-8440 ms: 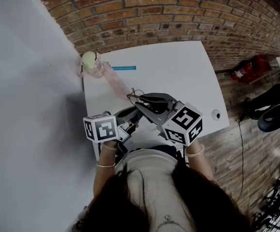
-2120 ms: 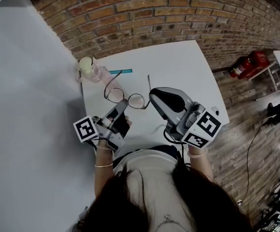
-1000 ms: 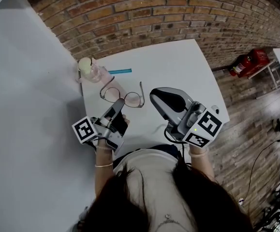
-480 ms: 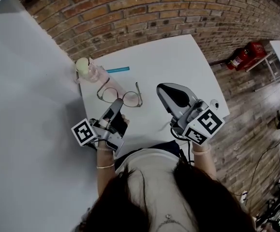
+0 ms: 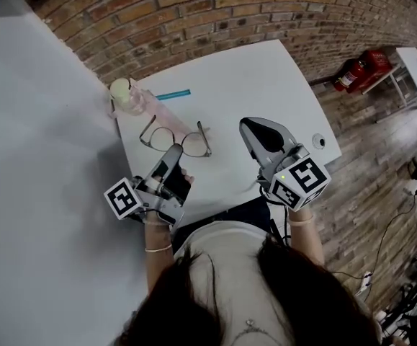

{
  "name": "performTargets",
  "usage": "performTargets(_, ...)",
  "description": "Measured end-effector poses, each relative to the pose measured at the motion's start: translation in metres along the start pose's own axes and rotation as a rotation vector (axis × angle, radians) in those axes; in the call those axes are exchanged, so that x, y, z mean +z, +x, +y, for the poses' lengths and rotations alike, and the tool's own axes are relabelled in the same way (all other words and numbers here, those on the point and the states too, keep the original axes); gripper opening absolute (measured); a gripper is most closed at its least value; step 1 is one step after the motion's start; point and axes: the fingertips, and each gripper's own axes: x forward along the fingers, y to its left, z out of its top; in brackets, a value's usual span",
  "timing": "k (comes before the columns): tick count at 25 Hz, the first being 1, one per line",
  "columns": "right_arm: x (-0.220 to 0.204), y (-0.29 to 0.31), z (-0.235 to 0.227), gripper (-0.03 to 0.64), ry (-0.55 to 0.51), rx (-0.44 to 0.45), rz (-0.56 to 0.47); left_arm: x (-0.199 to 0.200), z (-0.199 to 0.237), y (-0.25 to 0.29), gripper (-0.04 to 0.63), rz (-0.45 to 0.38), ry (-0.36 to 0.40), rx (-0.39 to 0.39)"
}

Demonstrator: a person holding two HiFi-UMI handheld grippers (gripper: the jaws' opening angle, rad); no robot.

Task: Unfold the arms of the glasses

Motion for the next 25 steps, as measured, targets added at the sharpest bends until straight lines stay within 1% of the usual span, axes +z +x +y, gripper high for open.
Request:
performTargets(5,-0.011,-0.006,0.001,0.006,0.001,-0.028,0.014,-0.011,-0.005,-0.005,0.021,0.023,-0.001,-0.016)
performTargets(14,-0.012,-0.018,0.009,0.006,-0.011,-0.060,0.023,-0.022,-0.013,-0.015,0.021,0.044,-0.007,-0.025)
performTargets(25,-0.016,-0.020,0.018,0.006,-0.025,-0.065,0.034,-0.028,-0.014,-0.024,0.021,0.057,-0.012,-0.032)
